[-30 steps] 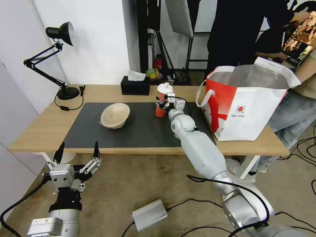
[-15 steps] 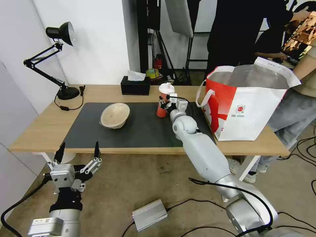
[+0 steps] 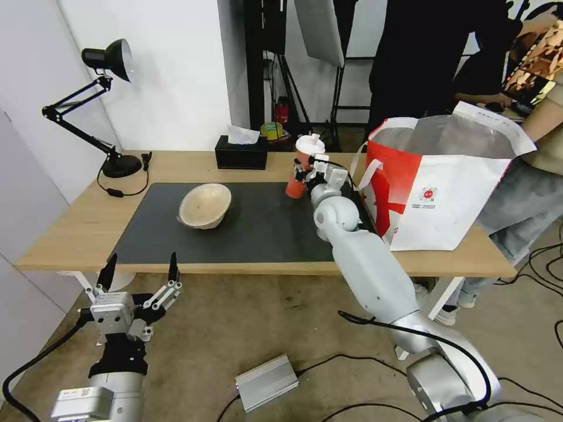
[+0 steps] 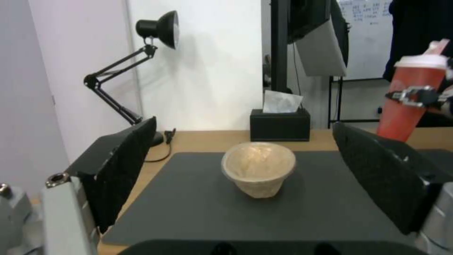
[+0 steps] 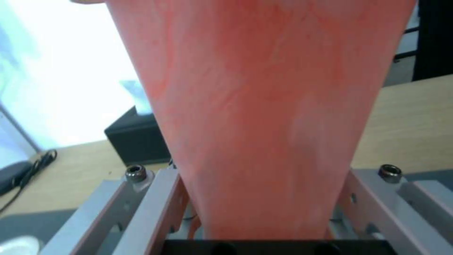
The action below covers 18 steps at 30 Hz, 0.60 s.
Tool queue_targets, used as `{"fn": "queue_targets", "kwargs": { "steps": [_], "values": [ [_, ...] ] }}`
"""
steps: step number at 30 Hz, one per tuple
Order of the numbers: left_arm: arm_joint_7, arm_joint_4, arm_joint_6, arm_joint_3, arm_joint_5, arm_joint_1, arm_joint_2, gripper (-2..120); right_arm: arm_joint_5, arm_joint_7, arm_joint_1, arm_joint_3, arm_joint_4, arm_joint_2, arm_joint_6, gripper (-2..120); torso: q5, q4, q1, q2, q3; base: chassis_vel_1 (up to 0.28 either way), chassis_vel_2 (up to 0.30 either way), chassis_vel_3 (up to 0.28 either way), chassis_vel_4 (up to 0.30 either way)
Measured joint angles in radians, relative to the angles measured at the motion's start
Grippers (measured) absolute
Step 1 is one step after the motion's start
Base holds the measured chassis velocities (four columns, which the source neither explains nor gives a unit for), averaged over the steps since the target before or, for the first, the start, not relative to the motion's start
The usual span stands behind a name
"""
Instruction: Pick up the trash from the table and place it into the takeout bag.
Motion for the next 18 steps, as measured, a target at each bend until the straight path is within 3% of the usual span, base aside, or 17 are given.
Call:
{"fn": "queue_targets", "kwargs": {
  "steps": [18],
  "values": [
    [-0.001,0.017,0.0,-0.001,-0.005,-0.02,0.003,100,0.22,0.147,0.004,-0.004,0.259,-0.104,-0.052,30,-0.0001,0.0,0.0,0.0,0.0,0.0,0.0,0.0,0.0]
  ]
}}
